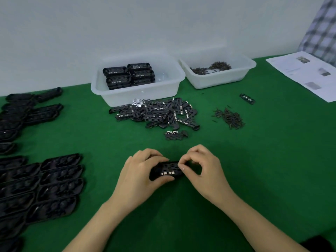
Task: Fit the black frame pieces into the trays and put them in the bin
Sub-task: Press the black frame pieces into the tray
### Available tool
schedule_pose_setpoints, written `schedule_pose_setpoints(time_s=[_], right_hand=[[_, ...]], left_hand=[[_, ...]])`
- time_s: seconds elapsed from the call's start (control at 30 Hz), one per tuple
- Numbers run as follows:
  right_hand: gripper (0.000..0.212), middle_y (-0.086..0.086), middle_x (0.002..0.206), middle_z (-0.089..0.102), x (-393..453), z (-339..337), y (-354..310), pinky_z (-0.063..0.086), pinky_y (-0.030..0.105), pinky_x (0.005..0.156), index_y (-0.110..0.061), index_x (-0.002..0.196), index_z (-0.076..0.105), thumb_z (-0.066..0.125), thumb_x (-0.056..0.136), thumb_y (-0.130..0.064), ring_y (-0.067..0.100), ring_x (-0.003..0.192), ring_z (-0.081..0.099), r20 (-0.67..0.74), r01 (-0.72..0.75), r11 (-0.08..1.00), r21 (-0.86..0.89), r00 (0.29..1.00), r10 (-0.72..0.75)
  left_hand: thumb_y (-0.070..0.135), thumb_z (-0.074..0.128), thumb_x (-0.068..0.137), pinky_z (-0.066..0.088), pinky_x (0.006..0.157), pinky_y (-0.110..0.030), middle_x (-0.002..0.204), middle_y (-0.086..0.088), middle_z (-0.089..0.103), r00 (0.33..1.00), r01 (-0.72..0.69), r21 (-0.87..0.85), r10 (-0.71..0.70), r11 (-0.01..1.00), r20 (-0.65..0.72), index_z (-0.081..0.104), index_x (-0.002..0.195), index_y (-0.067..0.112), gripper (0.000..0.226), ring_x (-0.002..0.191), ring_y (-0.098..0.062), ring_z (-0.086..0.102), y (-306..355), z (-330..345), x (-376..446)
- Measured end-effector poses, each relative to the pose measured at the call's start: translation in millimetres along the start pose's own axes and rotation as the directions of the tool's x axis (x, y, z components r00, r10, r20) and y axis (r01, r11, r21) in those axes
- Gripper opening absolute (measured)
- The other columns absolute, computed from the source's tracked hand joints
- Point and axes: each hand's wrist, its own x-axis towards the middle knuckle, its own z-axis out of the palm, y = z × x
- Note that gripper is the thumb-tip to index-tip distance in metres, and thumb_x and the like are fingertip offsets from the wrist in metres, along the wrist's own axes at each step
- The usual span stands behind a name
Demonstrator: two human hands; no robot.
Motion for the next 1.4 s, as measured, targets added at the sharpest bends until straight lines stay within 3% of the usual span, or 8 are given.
schedule_pose_setpoints(time_s=[0.33,0.53,0.73,0.83,0.93,1.03,1.1,1.4], right_hand=[[0.012,-0.011,0.085,0.043,-2,5,5,0.039,0.019,0.077,-0.02,0.074,0.061,0.071,0.074,-0.014,0.006,0.084,0.045,0.012,0.055,0.982,-0.181,0.998,-0.053],[0.015,-0.001,0.081,0.052,-1,3,-10,0.047,0.027,0.06,-0.013,0.07,0.062,0.075,0.067,-0.008,0.012,0.07,0.049,0.03,0.236,0.868,-0.437,0.968,-0.248],[0.017,0.0,0.079,0.052,-3,4,-12,0.044,0.028,0.061,-0.013,0.068,0.061,0.075,0.063,-0.004,0.015,0.069,0.05,0.08,0.252,0.794,-0.553,0.965,-0.25],[0.018,-0.001,0.08,0.051,-4,6,-12,0.043,0.028,0.062,-0.015,0.07,0.061,0.075,0.063,-0.007,0.016,0.07,0.05,0.094,0.227,0.799,-0.556,0.973,-0.21],[0.017,-0.007,0.088,0.046,-1,5,-7,0.036,0.028,0.075,-0.023,0.075,0.057,0.072,0.073,-0.016,0.012,0.082,0.046,0.061,0.073,0.903,-0.423,0.997,-0.052],[0.024,-0.018,0.094,0.04,7,0,-2,0.026,0.025,0.086,-0.039,0.071,0.049,0.067,0.079,-0.026,0.005,0.096,0.036,0.16,-0.138,0.972,-0.191,0.972,0.17],[0.027,-0.02,0.095,0.042,13,-4,-2,0.024,0.026,0.088,-0.041,0.07,0.045,0.067,0.079,-0.027,0.004,0.099,0.038,0.228,-0.179,0.969,-0.17,0.95,0.215],[0.031,-0.018,0.081,0.046,29,-14,-7,0.033,0.03,0.087,-0.035,0.077,0.042,0.07,0.077,-0.022,-0.001,0.076,0.039,0.39,-0.313,0.94,-0.138,0.855,0.342]], left_hand=[[0.045,0.075,0.07,0.048,0.077,-0.038,0.094,0.015,0.06,0.995,-0.001,-0.088,-0.008,0.996,-0.1,0.067,0.1,0.028,0.035,0.088,-0.009,0.055,3,6,-6],[0.041,0.077,0.068,0.047,0.07,-0.024,0.089,0.017,0.061,0.993,-0.006,-0.069,-0.003,0.998,-0.122,0.068,0.099,0.027,0.035,0.081,-0.006,0.056,3,7,-8],[0.04,0.078,0.068,0.047,0.069,-0.024,0.088,0.017,0.061,0.991,-0.004,-0.075,-0.006,0.997,-0.133,0.068,0.099,0.028,0.035,0.08,-0.005,0.055,5,7,-7],[0.04,0.078,0.068,0.046,0.069,-0.023,0.087,0.017,0.061,0.99,-0.006,-0.073,-0.004,0.997,-0.14,0.068,0.098,0.029,0.034,0.08,-0.006,0.055,5,6,-7],[0.042,0.076,0.069,0.046,0.068,-0.023,0.087,0.016,0.061,0.991,-0.015,-0.068,0.006,0.998,-0.137,0.068,0.099,0.029,0.034,0.08,-0.006,0.056,4,6,-8],[0.043,0.075,0.071,0.046,0.069,-0.023,0.089,0.016,0.061,0.99,-0.031,-0.061,0.022,0.998,-0.136,0.067,0.101,0.029,0.034,0.081,-0.006,0.055,4,6,-8],[0.043,0.075,0.071,0.047,0.07,-0.024,0.09,0.015,0.061,0.991,-0.038,-0.057,0.03,0.998,-0.133,0.067,0.101,0.028,0.034,0.083,-0.007,0.056,3,6,-8],[0.038,0.076,0.071,0.046,0.068,-0.023,0.09,0.015,0.059,0.99,-0.068,-0.053,0.06,0.996,-0.131,0.066,0.103,0.027,0.035,0.082,-0.007,0.055,3,6,-8]])
